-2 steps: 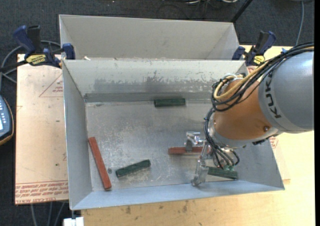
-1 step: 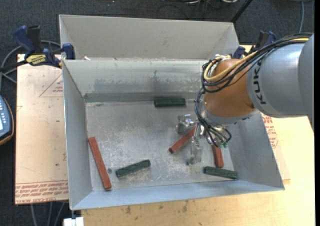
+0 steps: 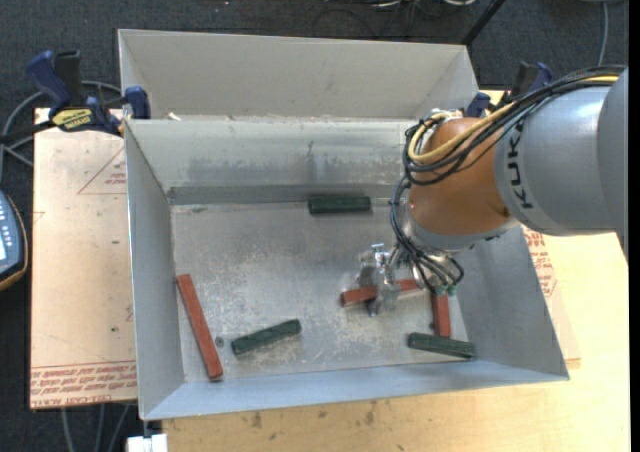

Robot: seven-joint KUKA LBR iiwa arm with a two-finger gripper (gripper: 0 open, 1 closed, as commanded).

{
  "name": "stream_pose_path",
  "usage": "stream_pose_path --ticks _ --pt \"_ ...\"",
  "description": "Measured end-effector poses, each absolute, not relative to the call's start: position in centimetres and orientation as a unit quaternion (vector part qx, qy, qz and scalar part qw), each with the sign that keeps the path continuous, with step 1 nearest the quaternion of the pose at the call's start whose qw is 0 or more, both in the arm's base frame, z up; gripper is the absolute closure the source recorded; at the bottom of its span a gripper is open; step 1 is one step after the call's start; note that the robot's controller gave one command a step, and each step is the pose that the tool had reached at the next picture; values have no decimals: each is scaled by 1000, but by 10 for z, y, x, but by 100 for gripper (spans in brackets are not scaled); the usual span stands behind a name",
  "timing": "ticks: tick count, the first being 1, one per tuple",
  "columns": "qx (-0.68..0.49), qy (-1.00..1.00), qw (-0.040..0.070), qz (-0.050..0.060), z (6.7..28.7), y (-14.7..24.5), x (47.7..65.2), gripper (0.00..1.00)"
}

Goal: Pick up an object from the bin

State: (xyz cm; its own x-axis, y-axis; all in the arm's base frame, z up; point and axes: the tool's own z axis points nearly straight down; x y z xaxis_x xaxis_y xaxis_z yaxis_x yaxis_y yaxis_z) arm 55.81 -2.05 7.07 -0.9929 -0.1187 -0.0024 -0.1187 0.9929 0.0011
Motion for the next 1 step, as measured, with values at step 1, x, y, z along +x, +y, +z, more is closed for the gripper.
stream_pose_path --ticks 1 --pt "-170 985 6 -1 203 -33 612 100"
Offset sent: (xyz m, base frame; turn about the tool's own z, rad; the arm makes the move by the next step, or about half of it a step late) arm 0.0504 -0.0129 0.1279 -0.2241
